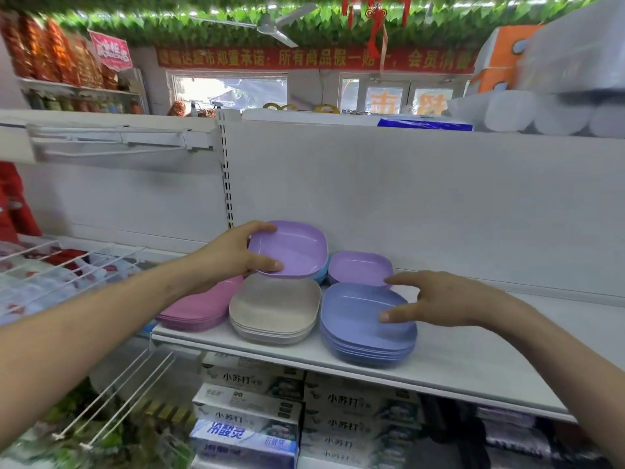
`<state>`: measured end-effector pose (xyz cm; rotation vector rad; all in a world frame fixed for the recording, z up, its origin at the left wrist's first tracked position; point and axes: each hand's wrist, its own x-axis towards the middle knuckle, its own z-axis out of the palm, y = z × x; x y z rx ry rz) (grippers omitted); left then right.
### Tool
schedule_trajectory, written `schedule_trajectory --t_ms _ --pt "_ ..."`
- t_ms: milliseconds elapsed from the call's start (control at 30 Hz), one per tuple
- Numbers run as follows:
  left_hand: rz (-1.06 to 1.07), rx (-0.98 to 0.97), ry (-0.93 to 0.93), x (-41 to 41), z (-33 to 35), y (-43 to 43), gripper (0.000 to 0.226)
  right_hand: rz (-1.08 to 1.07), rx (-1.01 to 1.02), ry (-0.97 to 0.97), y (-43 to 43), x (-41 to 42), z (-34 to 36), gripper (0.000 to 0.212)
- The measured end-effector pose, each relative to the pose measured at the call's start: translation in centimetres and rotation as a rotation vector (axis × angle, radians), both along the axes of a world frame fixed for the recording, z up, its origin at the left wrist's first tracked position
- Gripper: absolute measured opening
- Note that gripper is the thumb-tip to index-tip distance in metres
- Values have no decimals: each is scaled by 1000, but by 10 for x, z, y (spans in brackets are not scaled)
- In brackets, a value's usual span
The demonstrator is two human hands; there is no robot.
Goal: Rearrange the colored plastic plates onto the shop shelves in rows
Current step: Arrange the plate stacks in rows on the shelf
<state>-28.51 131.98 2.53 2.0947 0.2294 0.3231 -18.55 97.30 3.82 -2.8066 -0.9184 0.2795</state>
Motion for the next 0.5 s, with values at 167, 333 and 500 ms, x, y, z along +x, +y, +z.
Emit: schedule_trajectory --t_ms 167,333,500 --pt "-54 26 39 48 -1 -12 70 -134 283 -7 -6 19 -6 71" --pt "-173 95 74 103 -8 -27 72 -313 546 12 -8 30 -12 43" --pt "-286 200 102 140 -12 -45 74 -425 683 -31 -15 33 -11 30"
